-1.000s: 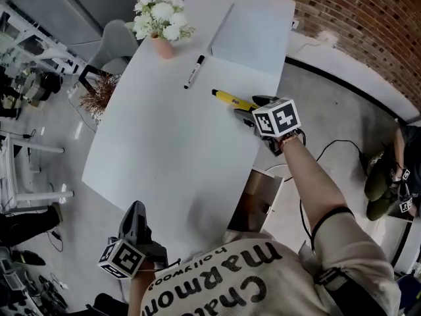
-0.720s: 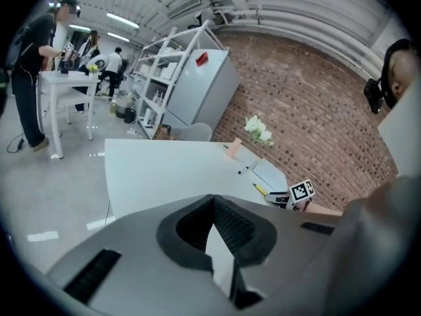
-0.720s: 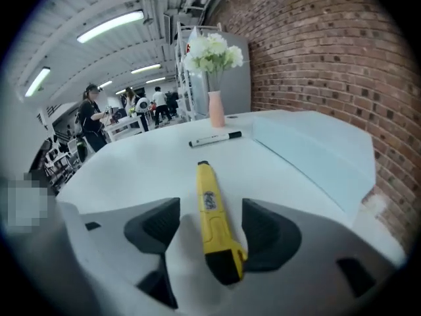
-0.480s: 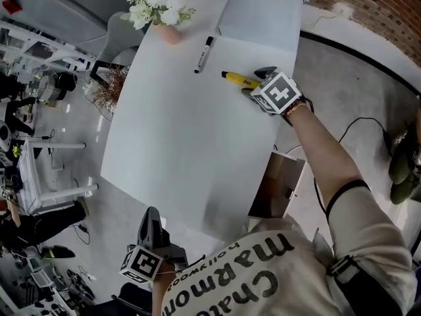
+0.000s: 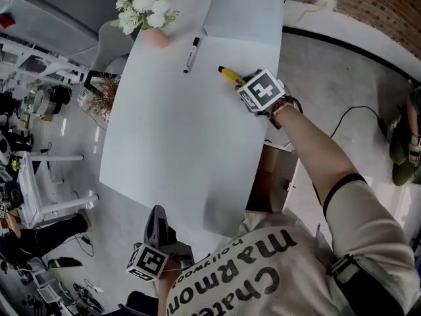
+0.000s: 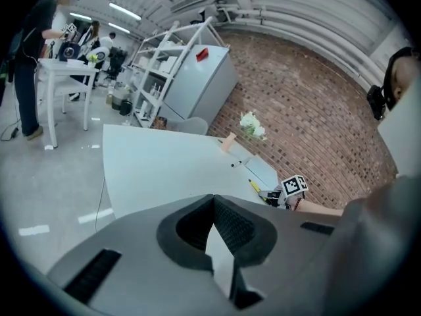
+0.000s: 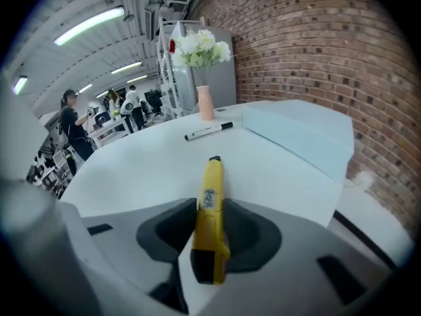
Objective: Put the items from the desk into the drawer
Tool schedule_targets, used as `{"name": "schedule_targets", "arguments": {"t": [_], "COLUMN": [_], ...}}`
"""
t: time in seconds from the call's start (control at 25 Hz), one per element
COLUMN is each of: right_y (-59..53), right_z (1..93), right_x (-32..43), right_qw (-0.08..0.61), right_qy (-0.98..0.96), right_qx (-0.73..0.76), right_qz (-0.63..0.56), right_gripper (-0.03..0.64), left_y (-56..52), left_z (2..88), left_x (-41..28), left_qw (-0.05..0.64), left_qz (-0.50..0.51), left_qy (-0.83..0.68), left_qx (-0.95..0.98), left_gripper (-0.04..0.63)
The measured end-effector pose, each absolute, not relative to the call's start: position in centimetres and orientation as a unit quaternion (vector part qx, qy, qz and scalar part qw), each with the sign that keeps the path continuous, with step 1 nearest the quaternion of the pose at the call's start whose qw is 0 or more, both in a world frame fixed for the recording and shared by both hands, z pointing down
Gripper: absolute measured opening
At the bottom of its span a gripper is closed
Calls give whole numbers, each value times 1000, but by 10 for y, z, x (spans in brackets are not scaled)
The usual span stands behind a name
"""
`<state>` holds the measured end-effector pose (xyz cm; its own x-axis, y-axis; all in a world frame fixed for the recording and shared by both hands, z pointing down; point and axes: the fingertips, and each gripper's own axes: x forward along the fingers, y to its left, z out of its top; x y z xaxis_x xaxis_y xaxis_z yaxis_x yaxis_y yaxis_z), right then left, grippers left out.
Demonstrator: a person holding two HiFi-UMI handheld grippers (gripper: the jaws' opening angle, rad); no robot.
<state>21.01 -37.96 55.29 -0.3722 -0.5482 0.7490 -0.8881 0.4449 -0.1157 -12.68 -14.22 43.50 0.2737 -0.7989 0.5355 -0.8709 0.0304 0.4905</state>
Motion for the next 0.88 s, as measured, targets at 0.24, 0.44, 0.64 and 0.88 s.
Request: {"name": "schedule_targets", "arguments": {"t": [0.24, 0.44, 0.64, 0.88], "right_y": [-328, -263, -199, -152], "right_z": [545, 533, 506, 447], "right_x": [193, 164, 119, 72], "right_qw": [286, 233, 181, 122], "right_qy": [-772, -754, -744, -751], "right_qx": [475, 497, 514, 541], "right_qz": [310, 361, 385, 358], "right_gripper": [133, 132, 132, 132], "left_y": [-143, -131, -118, -108], "left_z": [426, 420, 400, 376], "left_x": [-131, -144, -158, -166], "left_qw": [385, 383, 363, 346], "left_qz": [32, 23, 21, 3], "left_qy": [-566, -527, -478, -427], "left_qx": [728, 759, 799, 836], "left_gripper": [0, 0, 0, 0]}}
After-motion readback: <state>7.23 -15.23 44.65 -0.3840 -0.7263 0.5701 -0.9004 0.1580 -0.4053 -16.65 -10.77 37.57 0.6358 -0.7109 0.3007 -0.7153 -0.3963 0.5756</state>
